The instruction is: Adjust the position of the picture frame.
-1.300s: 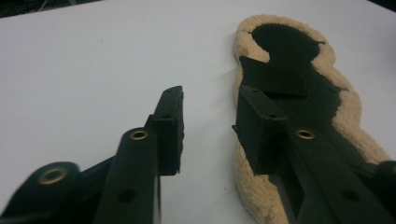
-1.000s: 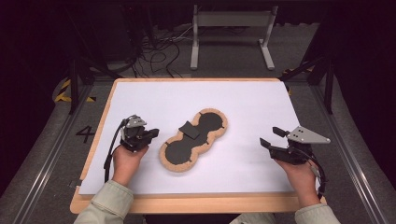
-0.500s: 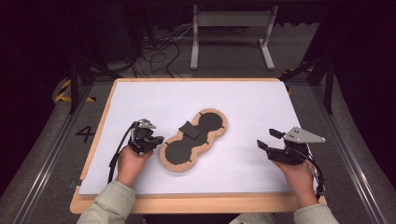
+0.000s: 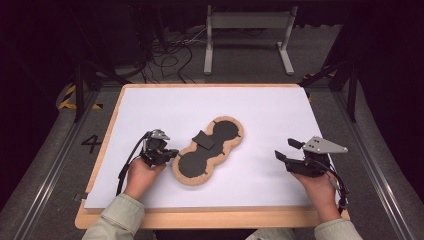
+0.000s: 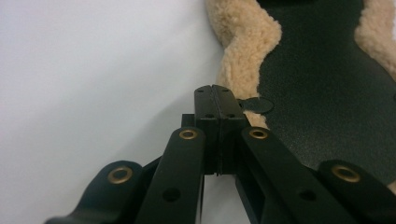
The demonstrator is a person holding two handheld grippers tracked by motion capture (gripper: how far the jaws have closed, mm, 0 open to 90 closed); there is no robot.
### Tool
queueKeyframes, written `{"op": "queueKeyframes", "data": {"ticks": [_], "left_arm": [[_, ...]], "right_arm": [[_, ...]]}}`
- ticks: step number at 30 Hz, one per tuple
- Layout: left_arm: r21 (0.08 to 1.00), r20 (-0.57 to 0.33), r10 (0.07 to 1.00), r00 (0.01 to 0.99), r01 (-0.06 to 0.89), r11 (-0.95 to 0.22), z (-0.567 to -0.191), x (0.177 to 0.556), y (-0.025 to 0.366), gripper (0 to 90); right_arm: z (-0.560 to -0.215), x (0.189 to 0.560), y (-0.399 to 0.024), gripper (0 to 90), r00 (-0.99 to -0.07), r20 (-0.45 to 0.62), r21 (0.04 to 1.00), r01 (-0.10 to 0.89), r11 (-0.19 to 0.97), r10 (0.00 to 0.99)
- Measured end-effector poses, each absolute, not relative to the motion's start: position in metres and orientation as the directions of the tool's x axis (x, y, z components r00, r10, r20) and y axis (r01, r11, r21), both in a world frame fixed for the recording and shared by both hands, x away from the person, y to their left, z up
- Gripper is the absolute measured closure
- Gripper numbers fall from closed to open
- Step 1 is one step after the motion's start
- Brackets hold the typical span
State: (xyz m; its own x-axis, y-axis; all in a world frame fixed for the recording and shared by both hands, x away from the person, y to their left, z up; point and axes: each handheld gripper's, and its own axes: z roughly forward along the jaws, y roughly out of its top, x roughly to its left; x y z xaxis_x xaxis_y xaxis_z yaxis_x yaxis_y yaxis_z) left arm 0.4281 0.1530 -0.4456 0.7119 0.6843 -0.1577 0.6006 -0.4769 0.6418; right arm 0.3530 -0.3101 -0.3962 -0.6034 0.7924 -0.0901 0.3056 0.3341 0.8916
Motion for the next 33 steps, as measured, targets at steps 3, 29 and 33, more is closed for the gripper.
{"op": "queueKeyframes", "data": {"ticks": [3, 29, 33], "left_arm": [[0.633, -0.162, 0.657, 0.736, 0.588, -0.503, -0.445, 0.425, 0.15, 90.0], [0.604, -0.179, 0.361, 0.915, 0.392, -0.694, -0.442, 0.388, 0.081, 90.0], [0.607, -0.168, 0.351, 0.921, 0.377, -0.7, -0.442, 0.385, 0.076, 90.0]], "right_arm": [[-0.396, 0.353, -0.31, 34.7, -0.603, -0.089, 0.89, 0.309, 0.335, 0.792], [-0.397, 0.355, -0.305, 42.2, -0.618, -0.095, 0.873, 0.324, 0.363, 0.78], [-0.398, 0.356, -0.304, 43.0, -0.621, -0.095, 0.866, 0.334, 0.372, 0.778]]}}
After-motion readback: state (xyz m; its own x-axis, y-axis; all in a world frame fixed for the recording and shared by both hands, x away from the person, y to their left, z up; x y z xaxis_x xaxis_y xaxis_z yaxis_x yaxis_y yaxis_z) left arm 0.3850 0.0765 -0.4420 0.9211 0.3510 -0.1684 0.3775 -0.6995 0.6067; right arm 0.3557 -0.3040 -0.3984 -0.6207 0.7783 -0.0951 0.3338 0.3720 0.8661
